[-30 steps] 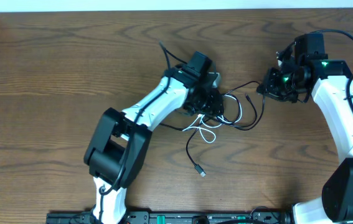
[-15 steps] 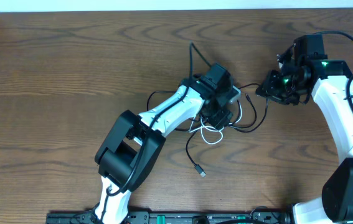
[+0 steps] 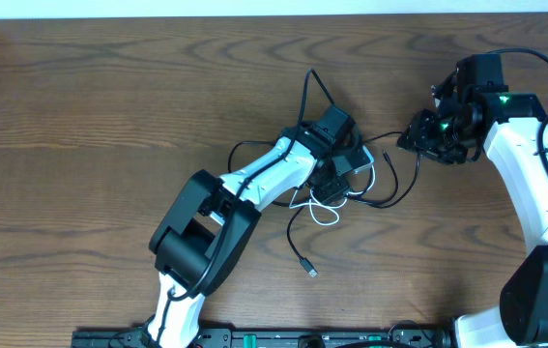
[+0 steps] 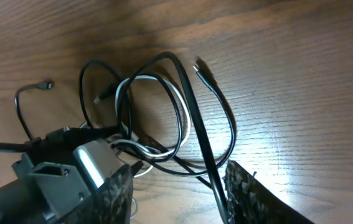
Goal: Untangle cables
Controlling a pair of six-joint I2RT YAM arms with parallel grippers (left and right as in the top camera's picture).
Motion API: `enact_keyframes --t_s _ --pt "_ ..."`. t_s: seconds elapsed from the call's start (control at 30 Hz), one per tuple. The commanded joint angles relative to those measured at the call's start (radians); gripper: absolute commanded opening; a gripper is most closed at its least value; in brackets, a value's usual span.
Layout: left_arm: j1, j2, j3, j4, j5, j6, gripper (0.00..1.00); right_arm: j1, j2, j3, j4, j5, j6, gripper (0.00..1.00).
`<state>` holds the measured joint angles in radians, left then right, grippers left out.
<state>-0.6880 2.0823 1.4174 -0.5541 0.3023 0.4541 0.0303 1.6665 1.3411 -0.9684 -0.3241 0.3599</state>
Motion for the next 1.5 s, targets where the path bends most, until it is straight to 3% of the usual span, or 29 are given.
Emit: enact_keyframes --t_s 0.0,0.13,0.17,0.23,0.37,0.67,0.8,1.1,1.3,1.47 --pt "0.004 0.024 -0.01 0.012 -0.042 0.032 0.55 0.004 -0.003 0.011 0.0 0.005 -0.002 0.46" --pt "0.003 0.049 -0.01 0.019 -0.042 0.032 0.49 0.004 -0.003 0.011 -0.001 0.005 -0.002 0.47" --pt "0.003 0.053 -0.01 0.019 -0.042 0.032 0.42 0.004 -0.003 0.011 -0.002 0.005 -0.002 0.48" --pt "0.004 0.055 -0.01 0.022 -0.042 0.031 0.08 0.004 -0.003 0.011 -0.004 0.005 -0.003 0.49" --pt "0.009 0.037 0.002 0.024 -0.058 -0.024 0.07 0.003 -0.003 0.011 -0.005 0.005 -0.017 0.52" --pt "0.095 -0.238 0.046 0.018 -0.064 -0.377 0.07 0.003 -0.003 0.011 0.013 -0.054 -0.028 0.56" --pt "0.129 -0.383 0.045 0.018 -0.048 -0.48 0.07 0.003 -0.004 0.011 0.084 -0.247 -0.101 0.6" --pt "0.166 -0.542 0.045 0.036 0.05 -0.532 0.08 0.02 -0.004 0.011 0.369 -0.688 -0.105 0.6" --pt "0.22 -0.547 0.045 0.094 0.048 -0.71 0.07 0.097 -0.004 0.011 0.453 -0.668 0.01 0.57" --pt "0.261 -0.547 0.045 0.112 0.049 -0.835 0.08 0.168 -0.004 0.011 0.455 -0.529 0.137 0.53"
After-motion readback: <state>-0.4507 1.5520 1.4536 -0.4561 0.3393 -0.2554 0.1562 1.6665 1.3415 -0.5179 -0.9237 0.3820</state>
